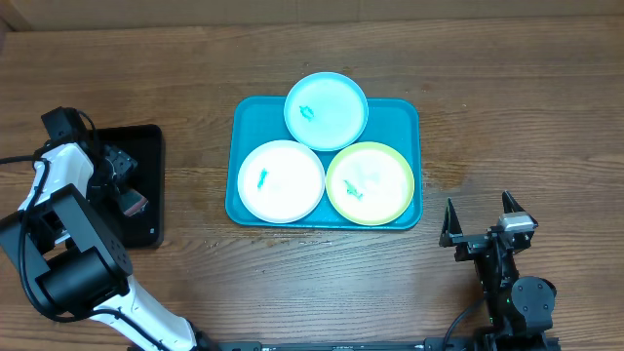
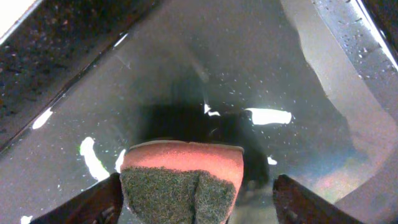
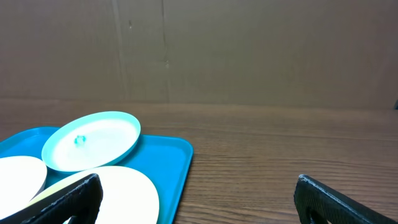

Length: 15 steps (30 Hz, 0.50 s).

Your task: Clean dirty plates on tray and stack at the side

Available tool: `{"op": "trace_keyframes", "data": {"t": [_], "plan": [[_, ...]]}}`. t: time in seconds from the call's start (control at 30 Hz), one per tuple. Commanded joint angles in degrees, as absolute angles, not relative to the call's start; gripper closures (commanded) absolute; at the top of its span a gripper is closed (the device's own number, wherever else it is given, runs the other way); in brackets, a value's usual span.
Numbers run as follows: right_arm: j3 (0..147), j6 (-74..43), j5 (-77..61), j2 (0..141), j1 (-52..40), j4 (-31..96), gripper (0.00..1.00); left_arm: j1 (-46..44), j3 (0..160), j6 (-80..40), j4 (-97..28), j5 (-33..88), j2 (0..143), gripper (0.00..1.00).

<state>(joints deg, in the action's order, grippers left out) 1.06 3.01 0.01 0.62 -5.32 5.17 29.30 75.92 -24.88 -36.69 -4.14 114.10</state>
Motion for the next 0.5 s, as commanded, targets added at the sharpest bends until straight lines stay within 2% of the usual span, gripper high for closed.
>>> {"op": "trace_keyframes", "data": {"t": [0.0,0.47], "plan": [[0.5,3.0,-0.1,0.2,-5.1,4.8,0.0,29.3,76.5,-24.2,-36.6,-5.1,115.1,0.19],[0.5,3.0,-0.1,0.2,-5.1,4.8,0.0,29.3,73.4,-24.2,-34.2,-5.1,115.4,0.16]]}}
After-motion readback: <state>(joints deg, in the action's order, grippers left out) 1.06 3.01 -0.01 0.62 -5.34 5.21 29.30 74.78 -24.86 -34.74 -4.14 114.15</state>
